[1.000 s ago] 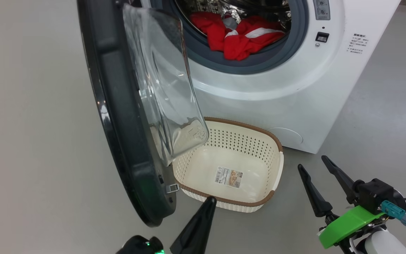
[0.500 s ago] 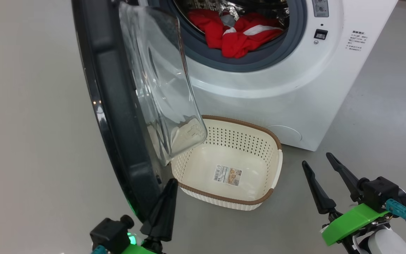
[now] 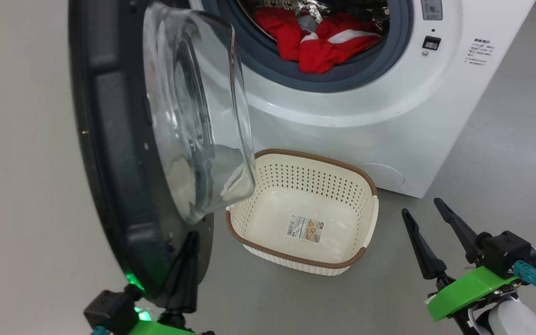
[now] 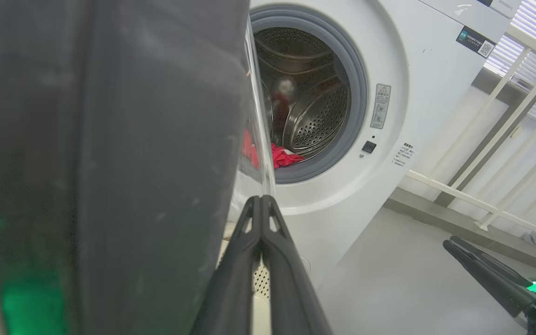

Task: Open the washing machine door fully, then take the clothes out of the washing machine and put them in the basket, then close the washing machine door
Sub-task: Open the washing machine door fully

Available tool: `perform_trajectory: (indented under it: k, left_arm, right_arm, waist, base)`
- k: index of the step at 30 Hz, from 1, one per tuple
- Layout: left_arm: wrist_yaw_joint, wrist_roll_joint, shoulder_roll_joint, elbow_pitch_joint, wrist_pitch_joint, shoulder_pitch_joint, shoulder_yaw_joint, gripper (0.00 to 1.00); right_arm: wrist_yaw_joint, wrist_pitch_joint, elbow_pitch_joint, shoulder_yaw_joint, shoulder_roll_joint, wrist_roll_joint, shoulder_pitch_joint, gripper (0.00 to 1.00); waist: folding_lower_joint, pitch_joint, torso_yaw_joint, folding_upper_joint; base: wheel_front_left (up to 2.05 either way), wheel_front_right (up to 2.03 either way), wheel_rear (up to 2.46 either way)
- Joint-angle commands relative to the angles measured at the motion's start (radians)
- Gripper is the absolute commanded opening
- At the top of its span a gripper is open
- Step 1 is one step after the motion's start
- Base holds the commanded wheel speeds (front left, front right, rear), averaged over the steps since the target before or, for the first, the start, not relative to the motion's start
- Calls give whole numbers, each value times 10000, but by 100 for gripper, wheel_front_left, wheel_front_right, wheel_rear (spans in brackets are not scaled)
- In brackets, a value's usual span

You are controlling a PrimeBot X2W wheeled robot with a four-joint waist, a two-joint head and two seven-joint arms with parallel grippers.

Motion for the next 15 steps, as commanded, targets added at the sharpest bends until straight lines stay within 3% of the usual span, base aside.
perform_trajectory:
  k: [1,15]
  left_arm:
    - [170,95,116,-272,-51,5,729,0]
    - [4,602,136,-227,-51,158,3059,0]
  right_arm:
    - [65,-91,-280,112,-128,-153,18,100]
    - [65,-91,-330,173,-130,-210,45,100]
  waist:
    - [0,43,52,-1]
    - [0,106,241,-1]
  base:
    - [0,0,0]
    - [0,0,0]
